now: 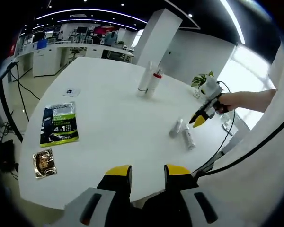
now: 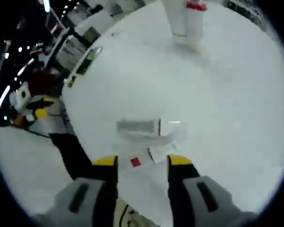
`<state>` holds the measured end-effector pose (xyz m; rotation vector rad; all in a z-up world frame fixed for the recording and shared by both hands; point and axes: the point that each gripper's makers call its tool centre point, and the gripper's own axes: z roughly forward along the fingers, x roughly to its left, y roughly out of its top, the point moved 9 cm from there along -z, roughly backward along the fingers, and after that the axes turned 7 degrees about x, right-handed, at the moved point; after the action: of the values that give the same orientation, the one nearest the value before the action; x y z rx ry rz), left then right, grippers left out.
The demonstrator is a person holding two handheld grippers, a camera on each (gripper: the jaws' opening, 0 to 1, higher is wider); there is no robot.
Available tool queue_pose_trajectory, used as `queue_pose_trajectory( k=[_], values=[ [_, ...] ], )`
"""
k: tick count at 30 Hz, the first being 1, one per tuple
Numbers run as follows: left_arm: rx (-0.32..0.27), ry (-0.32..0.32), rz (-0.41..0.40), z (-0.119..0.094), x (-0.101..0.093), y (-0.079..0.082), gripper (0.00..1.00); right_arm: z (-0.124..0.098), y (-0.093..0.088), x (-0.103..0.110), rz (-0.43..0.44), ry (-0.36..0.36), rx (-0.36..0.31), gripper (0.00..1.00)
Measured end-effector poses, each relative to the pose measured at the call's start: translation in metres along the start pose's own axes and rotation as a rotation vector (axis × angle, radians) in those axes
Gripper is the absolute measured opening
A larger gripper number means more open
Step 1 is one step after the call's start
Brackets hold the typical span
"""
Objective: Arrange the skincare products in the storage area until every visible bottle or jar stands upright without overlapping.
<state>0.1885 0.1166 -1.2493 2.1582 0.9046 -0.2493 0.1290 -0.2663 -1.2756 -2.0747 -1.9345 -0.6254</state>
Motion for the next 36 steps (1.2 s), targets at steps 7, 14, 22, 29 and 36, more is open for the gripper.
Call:
queue_pose_trajectory(
  k=[7,14,22,29,36],
  values=[
    [-0.015,0.002,-0.041,-0.004,0.003,-0.011,0.28,0.023,-0.012,0.000,0.145,-0.170,-0.066,0.49],
    [-0.030,0.026,-0.035,-0.010,0.005,-0.011,0.28,0.040,-0.016,0.004,0.109,-0.297,-0.051,0.39],
    [-0.039,0.009,-0.033,-0.010,0.003,-0.009,0.29,0.045,-0.020,0.008,-0.108,-0.393,0.018,0.32],
    [-0.057,-0.034,-0.014,-0.003,-0.003,0.000,0.29,0.040,-0.042,0.002,-0.170,-0.404,0.047,0.24],
    [-0.043,-0.063,0.054,0.006,-0.008,0.015,0.29,0.038,-0.046,0.000,-0.263,-0.408,0.026,0.18]
  ],
)
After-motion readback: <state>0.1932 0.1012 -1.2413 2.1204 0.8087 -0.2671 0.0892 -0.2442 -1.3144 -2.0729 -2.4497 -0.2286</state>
